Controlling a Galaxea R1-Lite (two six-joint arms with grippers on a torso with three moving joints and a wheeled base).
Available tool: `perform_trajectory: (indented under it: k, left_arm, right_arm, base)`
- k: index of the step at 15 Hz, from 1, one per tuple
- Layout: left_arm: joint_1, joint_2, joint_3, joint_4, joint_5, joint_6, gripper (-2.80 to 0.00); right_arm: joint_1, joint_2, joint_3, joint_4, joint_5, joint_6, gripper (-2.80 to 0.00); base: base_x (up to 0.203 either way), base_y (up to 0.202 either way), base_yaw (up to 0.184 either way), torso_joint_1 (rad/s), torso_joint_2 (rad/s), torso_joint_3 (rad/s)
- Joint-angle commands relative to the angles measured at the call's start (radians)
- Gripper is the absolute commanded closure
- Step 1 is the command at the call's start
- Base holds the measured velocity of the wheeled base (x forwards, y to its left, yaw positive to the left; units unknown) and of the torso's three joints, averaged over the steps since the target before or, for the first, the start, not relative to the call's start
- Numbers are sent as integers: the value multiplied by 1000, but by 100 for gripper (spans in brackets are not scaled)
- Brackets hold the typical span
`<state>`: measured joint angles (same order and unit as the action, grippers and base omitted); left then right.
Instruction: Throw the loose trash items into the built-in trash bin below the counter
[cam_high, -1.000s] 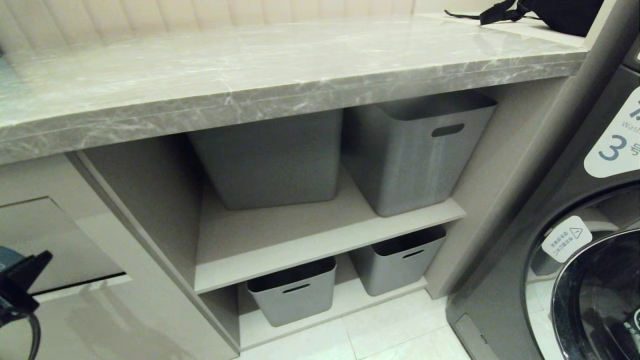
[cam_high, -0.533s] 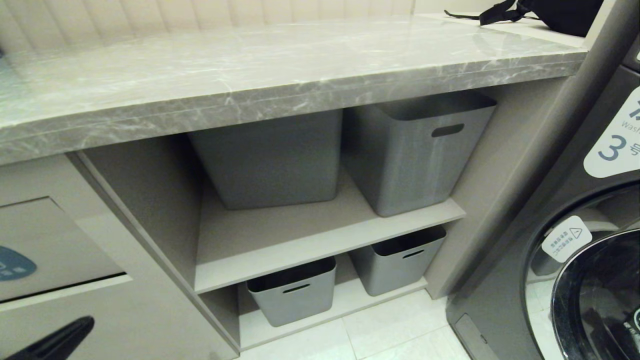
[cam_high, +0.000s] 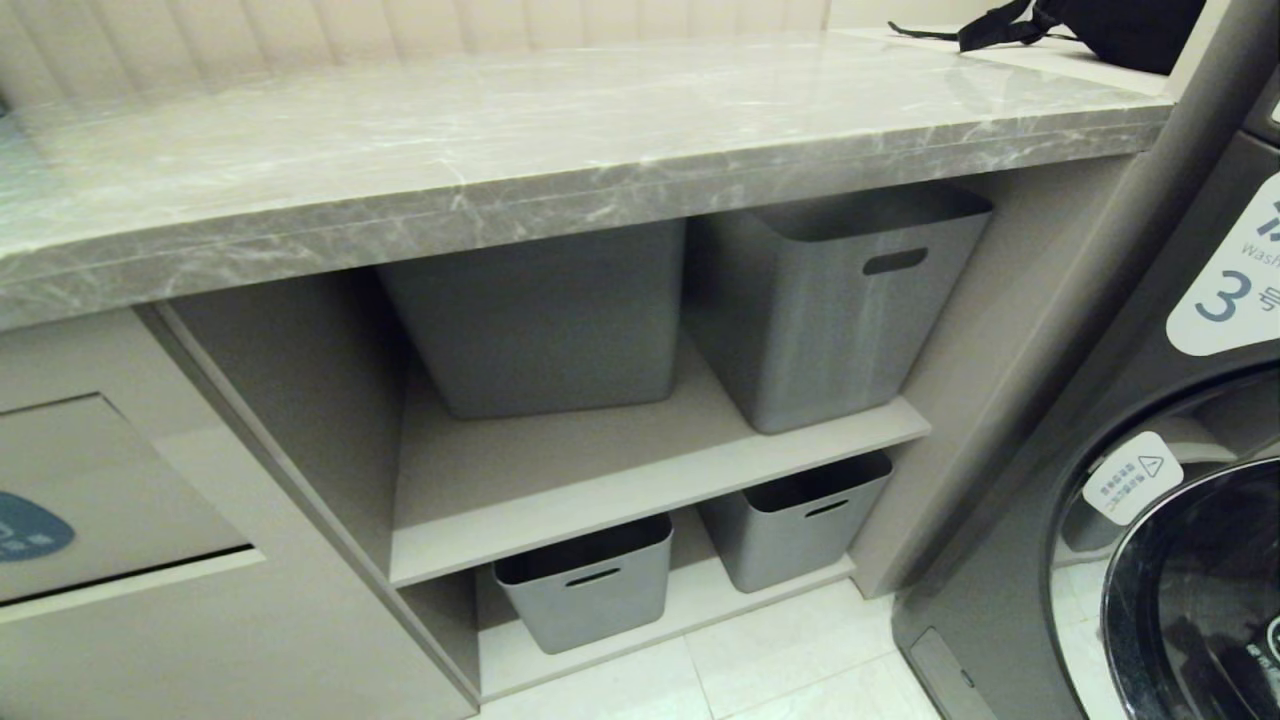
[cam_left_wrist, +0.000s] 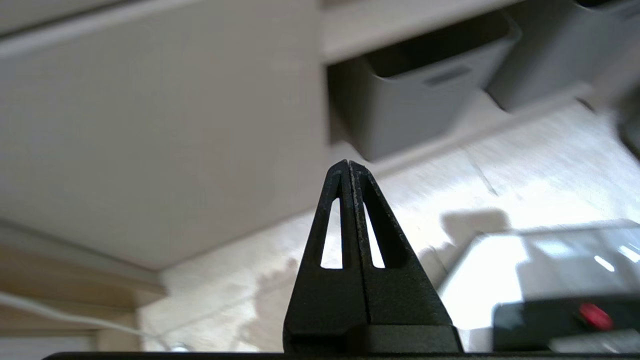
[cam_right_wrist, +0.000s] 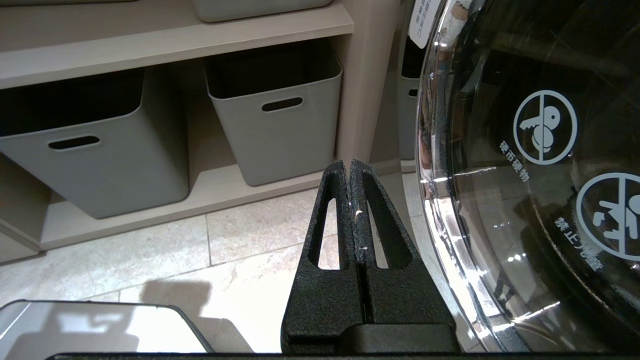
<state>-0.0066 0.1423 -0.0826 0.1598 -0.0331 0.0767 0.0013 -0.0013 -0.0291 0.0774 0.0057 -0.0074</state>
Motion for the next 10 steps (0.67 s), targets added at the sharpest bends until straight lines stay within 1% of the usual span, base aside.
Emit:
perform_trajectory:
  k: [1, 2, 3, 10]
  left_arm:
    - [5, -123, 11, 6, 21, 21, 0]
    - [6, -144, 18, 1, 0, 47, 0]
    - [7, -144, 20, -2, -30, 53, 0]
    - [7, -144, 20, -2, -24, 52, 0]
  right_arm:
    - [0, 1, -1, 1, 0, 0, 0]
    - [0, 0, 0, 1, 0, 0, 0]
    - [0, 1, 0, 1, 0, 0, 0]
    - [0, 0, 0, 0, 0, 0, 0]
  base:
    - [0, 0, 0, 0, 0, 0]
    - [0, 0, 0, 0, 0, 0]
    - [0, 0, 0, 0, 0, 0]
    - [0, 0, 0, 0, 0, 0]
